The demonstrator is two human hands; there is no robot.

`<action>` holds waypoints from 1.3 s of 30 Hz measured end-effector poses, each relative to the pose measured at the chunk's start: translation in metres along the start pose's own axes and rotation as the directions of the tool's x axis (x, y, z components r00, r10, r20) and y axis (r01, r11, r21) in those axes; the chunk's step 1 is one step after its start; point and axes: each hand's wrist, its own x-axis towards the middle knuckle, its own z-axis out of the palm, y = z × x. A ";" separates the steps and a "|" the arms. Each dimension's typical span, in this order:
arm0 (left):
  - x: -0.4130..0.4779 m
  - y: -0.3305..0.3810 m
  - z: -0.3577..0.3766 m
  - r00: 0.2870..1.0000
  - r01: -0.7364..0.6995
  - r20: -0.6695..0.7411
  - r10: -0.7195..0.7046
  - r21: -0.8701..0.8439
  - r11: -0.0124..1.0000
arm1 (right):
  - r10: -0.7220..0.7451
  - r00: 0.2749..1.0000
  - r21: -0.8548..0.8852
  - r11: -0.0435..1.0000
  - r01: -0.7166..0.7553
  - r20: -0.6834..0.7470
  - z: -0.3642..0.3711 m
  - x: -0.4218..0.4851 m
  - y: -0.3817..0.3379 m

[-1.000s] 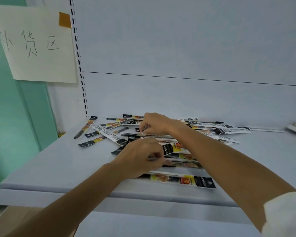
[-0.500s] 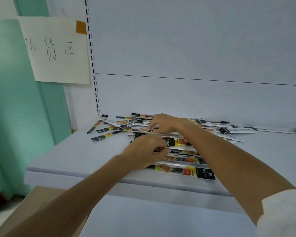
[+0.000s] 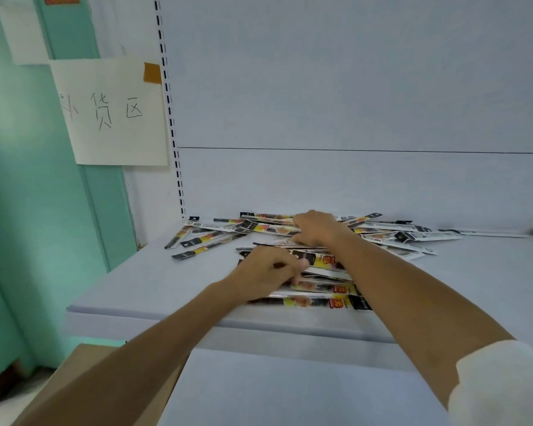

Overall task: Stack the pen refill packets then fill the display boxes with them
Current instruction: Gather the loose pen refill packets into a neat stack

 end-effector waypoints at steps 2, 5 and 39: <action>-0.001 0.001 0.000 0.999 0.050 0.014 -0.049 -0.119 0.992 | 0.043 0.999 -0.016 0.999 -0.043 -0.033 0.001 0.000 0.003; -0.002 -0.002 -0.001 0.996 -0.010 0.083 0.015 -0.064 0.998 | 0.038 0.999 0.075 0.996 -0.039 0.009 0.005 0.002 0.007; 0.009 -0.018 -0.004 0.975 0.057 0.136 -0.177 0.616 0.786 | -0.032 0.992 0.333 0.943 -0.010 0.120 0.003 0.012 0.026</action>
